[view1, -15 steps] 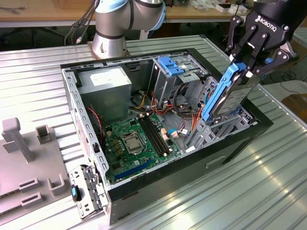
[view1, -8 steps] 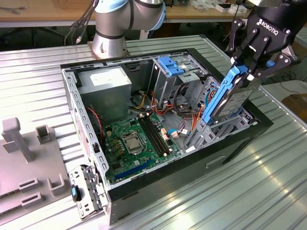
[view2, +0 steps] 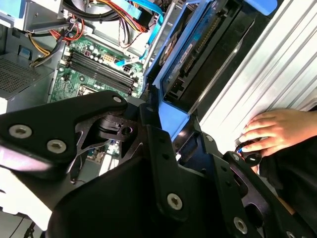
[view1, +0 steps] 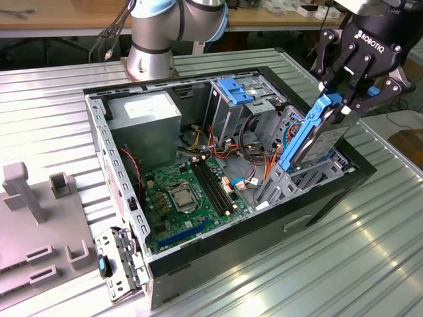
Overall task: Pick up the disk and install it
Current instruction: 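Insert the disk into the insertion slot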
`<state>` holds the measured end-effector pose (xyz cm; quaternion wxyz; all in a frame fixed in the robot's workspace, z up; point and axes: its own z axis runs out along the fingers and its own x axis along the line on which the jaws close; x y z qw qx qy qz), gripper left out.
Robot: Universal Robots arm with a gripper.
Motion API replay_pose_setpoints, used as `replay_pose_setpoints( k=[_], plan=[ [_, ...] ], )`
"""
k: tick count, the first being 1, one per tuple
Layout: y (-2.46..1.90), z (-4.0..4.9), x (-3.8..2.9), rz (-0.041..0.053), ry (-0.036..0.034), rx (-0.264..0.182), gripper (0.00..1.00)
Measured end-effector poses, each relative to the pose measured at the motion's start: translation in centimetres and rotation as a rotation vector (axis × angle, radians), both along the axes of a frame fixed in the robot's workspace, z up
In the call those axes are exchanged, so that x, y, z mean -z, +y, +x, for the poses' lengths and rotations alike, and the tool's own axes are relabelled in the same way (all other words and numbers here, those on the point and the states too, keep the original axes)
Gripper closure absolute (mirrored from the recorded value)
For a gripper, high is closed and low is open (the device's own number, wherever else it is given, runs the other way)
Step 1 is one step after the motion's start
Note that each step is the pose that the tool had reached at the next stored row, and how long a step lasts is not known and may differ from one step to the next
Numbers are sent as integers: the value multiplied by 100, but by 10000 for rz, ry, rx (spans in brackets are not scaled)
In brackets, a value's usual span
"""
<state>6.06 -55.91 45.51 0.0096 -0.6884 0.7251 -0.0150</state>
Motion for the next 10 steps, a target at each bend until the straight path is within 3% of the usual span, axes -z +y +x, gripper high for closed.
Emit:
replay_pose_setpoints(
  k=[5,7,10],
  plan=[
    [-6,1,58,1,26,0,64],
    [-17,3,199,1,31,0,64],
    [-19,3,219,1,31,-1,64]
  ],
)
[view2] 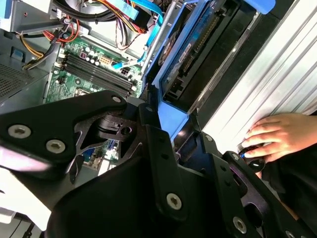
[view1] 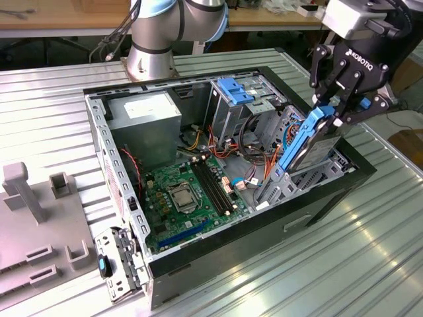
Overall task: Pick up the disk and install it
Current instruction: 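Insert the disk into the insertion slot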
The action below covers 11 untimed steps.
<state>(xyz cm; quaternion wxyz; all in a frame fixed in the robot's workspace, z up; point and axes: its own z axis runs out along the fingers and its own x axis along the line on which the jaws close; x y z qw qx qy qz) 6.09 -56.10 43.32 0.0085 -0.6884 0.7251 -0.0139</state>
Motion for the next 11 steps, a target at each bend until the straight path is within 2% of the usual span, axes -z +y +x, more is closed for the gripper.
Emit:
replay_pose_setpoints(
  k=[11],
  plan=[
    [-6,1,66,0,0,1,64]
  ],
)
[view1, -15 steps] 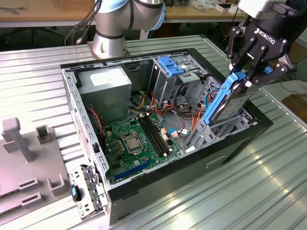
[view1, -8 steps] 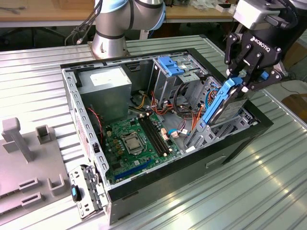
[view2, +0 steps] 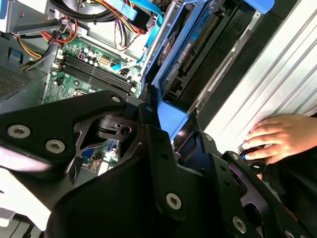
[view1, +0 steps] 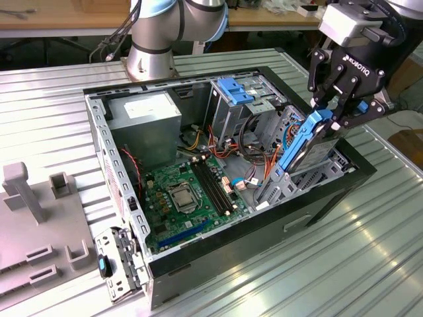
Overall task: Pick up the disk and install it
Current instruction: 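Insert the disk into the insertion slot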
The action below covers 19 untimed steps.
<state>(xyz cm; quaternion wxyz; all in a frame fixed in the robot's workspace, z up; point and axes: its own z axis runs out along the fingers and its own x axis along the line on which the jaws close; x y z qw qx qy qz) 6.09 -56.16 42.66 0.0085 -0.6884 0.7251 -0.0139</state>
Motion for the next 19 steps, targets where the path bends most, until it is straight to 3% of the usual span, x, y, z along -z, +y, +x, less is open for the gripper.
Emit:
replay_pose_setpoints(
  k=[19],
  plan=[
    [-11,3,157,0,0,0,64]
  ],
)
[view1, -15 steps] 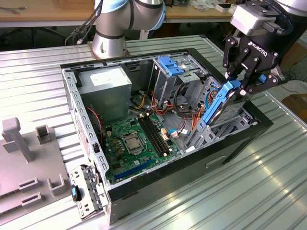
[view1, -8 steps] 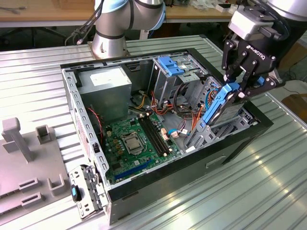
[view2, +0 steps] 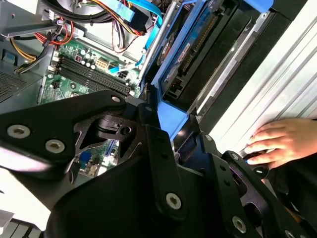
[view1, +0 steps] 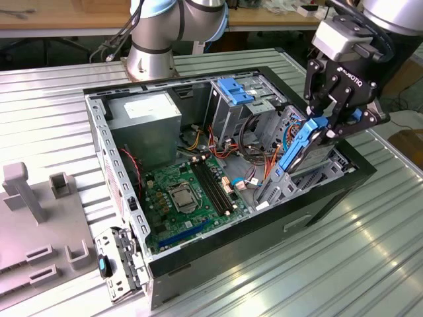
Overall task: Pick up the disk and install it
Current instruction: 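Insert the disk into the insertion slot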
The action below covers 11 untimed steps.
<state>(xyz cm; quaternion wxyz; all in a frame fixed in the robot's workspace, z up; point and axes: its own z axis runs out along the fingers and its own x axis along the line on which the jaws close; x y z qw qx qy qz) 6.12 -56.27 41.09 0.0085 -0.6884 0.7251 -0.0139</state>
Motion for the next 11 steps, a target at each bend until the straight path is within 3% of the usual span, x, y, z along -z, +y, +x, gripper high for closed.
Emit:
replay_pose_setpoints(
  k=[11],
  plan=[
    [-4,0,82,-4,1,1,64]
  ],
)
